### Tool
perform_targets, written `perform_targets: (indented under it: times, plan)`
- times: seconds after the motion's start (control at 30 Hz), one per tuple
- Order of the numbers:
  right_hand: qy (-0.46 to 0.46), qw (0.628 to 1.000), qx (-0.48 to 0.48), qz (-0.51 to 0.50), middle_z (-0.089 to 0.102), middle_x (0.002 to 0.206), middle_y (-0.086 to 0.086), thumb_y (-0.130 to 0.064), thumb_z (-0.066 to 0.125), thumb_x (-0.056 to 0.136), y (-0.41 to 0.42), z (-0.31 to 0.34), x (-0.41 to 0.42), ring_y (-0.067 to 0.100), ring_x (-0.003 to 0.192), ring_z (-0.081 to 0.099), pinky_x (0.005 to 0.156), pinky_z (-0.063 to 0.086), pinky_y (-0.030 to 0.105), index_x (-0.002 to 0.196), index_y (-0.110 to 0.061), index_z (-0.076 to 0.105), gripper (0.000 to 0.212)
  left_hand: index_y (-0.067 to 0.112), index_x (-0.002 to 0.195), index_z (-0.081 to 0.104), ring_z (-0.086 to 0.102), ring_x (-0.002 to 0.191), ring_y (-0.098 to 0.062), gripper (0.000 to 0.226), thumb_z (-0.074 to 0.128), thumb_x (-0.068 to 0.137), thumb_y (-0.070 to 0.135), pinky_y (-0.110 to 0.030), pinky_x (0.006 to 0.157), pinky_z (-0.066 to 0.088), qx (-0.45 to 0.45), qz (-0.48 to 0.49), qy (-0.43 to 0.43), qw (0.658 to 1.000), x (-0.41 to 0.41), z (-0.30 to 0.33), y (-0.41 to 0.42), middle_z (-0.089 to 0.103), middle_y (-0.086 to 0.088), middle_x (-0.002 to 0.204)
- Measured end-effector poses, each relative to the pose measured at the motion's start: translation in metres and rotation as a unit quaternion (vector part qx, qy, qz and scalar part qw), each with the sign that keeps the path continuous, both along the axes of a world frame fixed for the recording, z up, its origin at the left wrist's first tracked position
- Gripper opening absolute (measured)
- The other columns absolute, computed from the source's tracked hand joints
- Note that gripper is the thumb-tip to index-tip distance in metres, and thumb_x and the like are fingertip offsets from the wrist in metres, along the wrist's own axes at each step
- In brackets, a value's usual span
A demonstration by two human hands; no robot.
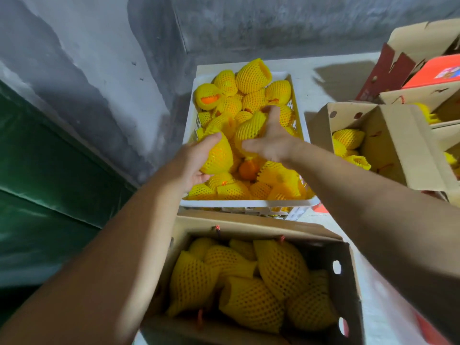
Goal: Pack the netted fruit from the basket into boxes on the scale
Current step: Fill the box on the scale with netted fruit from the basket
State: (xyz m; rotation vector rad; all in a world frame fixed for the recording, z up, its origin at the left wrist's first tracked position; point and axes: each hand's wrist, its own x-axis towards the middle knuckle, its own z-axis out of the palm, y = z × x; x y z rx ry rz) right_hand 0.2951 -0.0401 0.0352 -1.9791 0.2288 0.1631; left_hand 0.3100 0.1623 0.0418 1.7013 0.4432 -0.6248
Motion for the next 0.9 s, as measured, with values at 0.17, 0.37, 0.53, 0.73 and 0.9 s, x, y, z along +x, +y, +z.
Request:
perform_targets:
  times: [0.17, 0.37, 0.53, 0.73, 0.9]
  plan:
    - [0.001, 0.985, 0.173, -0.012, 0.063, 0.115, 0.004, -0.036, 0.077, 0.069, 0.014, 0.035, -0.034, 0.021, 0.093, 0.066, 0.064, 0.055, 0.034, 0.139, -0.036, 0.031, 0.084, 0.026, 0.129, 0.064, 0.065, 0.100, -0.022, 0.057, 0.082, 0.076, 0.038, -0.036, 0.083, 0.046, -0.204, -0.028, -0.039, 0.978, -0.044, 0.036, -0.003, 0.072, -0.001, 0.117]
    - [-0.023, 0.962, 0.263, -0.063, 0.069, 0.129, 0.008, -0.032, 0.082, 0.086, 0.044, 0.066, -0.107, 0.029, 0.110, 0.073, 0.085, 0.062, 0.051, 0.142, -0.027, 0.040, 0.070, 0.016, 0.136, 0.046, 0.074, 0.092, -0.021, 0.072, 0.073, 0.070, 0.005, -0.039, 0.076, 0.060, -0.290, -0.034, -0.157, 0.944, -0.119, 0.050, 0.027, 0.071, -0.010, 0.110]
    - [-0.054, 0.932, 0.331, -0.136, 0.076, 0.108, 0.006, -0.021, 0.079, 0.086, 0.093, 0.075, -0.197, 0.022, 0.093, 0.076, 0.071, 0.061, 0.039, 0.133, -0.016, 0.056, 0.052, 0.022, 0.134, 0.063, 0.071, 0.086, -0.022, 0.093, 0.097, 0.056, 0.061, -0.032, 0.064, 0.056, -0.280, -0.023, -0.119, 0.952, -0.181, 0.050, 0.075, 0.076, -0.007, 0.112]
    - [-0.053, 0.931, 0.329, -0.149, 0.071, 0.122, 0.012, -0.024, 0.076, 0.093, 0.164, 0.072, -0.269, 0.029, 0.104, 0.073, 0.075, 0.058, 0.035, 0.135, -0.016, 0.053, 0.048, 0.034, 0.162, 0.031, 0.055, 0.140, -0.022, 0.118, 0.079, 0.064, 0.077, -0.048, 0.121, 0.040, -0.365, -0.076, -0.125, 0.920, -0.230, 0.054, 0.118, 0.054, 0.000, 0.157]
    - [-0.084, 0.940, 0.299, -0.144, 0.071, 0.122, 0.009, -0.026, 0.078, 0.086, 0.189, 0.080, -0.300, 0.025, 0.105, 0.074, 0.079, 0.062, 0.040, 0.133, -0.020, 0.053, 0.054, 0.013, 0.160, 0.031, 0.056, 0.139, -0.033, 0.088, 0.078, 0.086, 0.016, -0.054, 0.117, 0.044, -0.396, -0.120, -0.160, 0.896, -0.265, 0.048, 0.150, 0.056, -0.017, 0.152]
